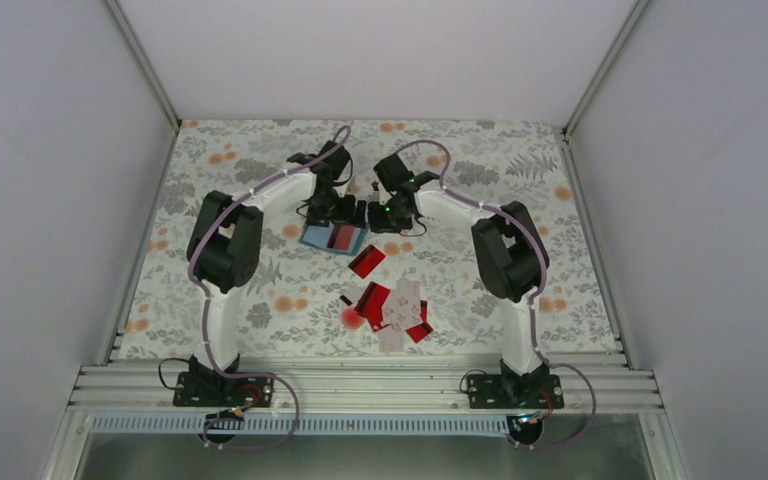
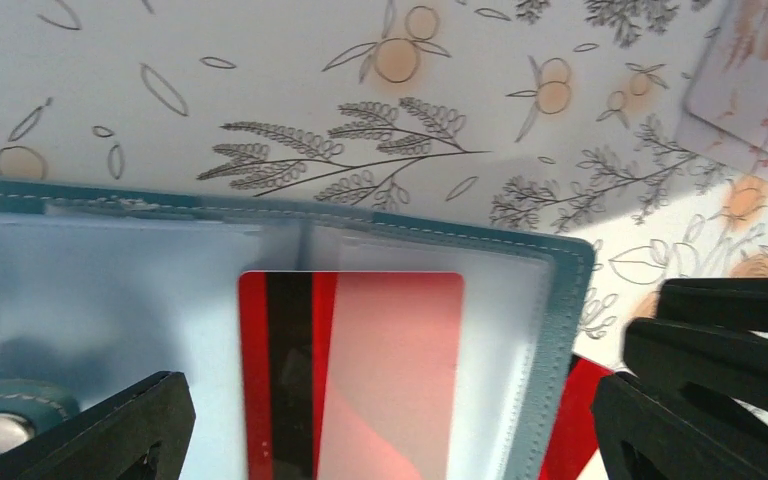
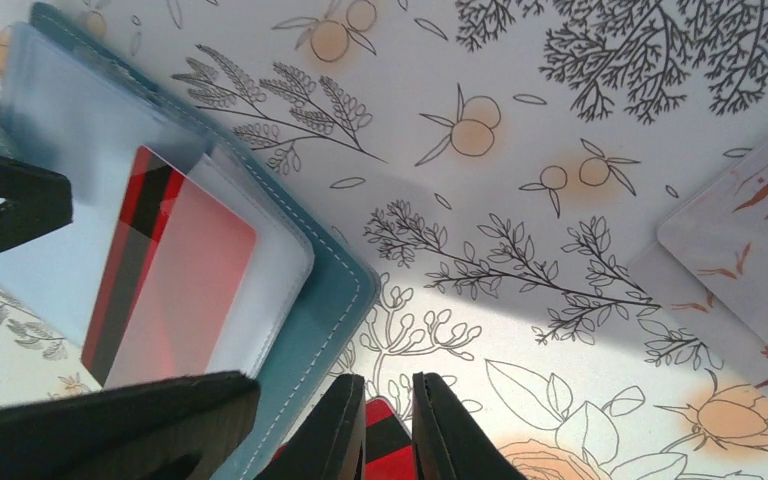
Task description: Put the credit cards into the card holder
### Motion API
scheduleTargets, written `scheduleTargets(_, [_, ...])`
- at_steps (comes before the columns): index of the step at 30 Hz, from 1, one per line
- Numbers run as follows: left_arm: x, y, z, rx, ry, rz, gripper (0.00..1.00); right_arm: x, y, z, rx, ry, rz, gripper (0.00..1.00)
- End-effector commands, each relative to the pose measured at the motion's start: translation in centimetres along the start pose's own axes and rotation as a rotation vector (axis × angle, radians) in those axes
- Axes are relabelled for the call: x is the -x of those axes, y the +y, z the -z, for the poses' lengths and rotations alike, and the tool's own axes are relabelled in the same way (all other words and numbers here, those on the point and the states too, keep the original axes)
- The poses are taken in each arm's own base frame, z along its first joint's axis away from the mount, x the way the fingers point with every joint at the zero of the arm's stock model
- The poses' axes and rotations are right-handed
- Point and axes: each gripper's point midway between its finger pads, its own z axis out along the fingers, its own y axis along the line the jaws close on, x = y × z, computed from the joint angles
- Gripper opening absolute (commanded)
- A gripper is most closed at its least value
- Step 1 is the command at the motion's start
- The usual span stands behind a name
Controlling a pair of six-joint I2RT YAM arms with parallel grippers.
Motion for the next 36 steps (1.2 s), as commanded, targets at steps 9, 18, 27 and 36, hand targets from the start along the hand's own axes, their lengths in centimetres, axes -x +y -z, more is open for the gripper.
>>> scheduleTargets(9, [-0.2, -0.1, 0.8, 0.005, -0.036, -0.04, 0.94, 0.5, 1.3, 1.4, 0.048, -0.031, -0.009, 0.13])
scheduleTargets(18, [-0.8, 0.1, -0.6, -0.004, -0.006, -0.037, 0.84, -0.5, 1.6, 0.1, 0.052, 0.009, -0.023, 0.12])
scheduleTargets(27, [-1.0, -0.3, -0.7, -0.028, 0.006, -0.034, 0.81, -1.0, 1.6, -1.4, 0.058, 0.043, -0.031, 0.12])
scheduleTargets(36, [-1.2, -0.7, -1.2, -0.065, 0.015, -0.029, 0.82, -1.7, 1.4, -2.4, 0.058, 0.068, -0.036, 0.11])
